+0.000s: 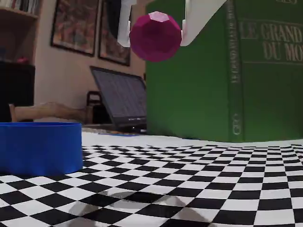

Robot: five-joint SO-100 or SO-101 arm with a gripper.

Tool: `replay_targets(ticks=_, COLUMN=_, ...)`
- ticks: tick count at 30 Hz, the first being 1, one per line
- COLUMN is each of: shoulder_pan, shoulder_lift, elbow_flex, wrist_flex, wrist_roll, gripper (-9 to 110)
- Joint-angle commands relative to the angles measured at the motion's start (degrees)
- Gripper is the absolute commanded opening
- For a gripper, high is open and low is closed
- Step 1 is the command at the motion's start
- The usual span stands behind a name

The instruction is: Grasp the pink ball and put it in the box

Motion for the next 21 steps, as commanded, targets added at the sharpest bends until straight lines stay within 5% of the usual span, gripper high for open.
replay_targets(ticks=1, shoulder_pan=-1.9, shoulder_lift=2.2, elbow_flex=-1.0, wrist_flex=-0.4, wrist_roll=-0.7, gripper=0)
replay_targets(ticks=21, shoulder_pan=-13.1, shoulder_lift=-0.1, elbow_flex=-2.3, wrist_flex=-0.4, wrist_roll=-0.7, gripper=0)
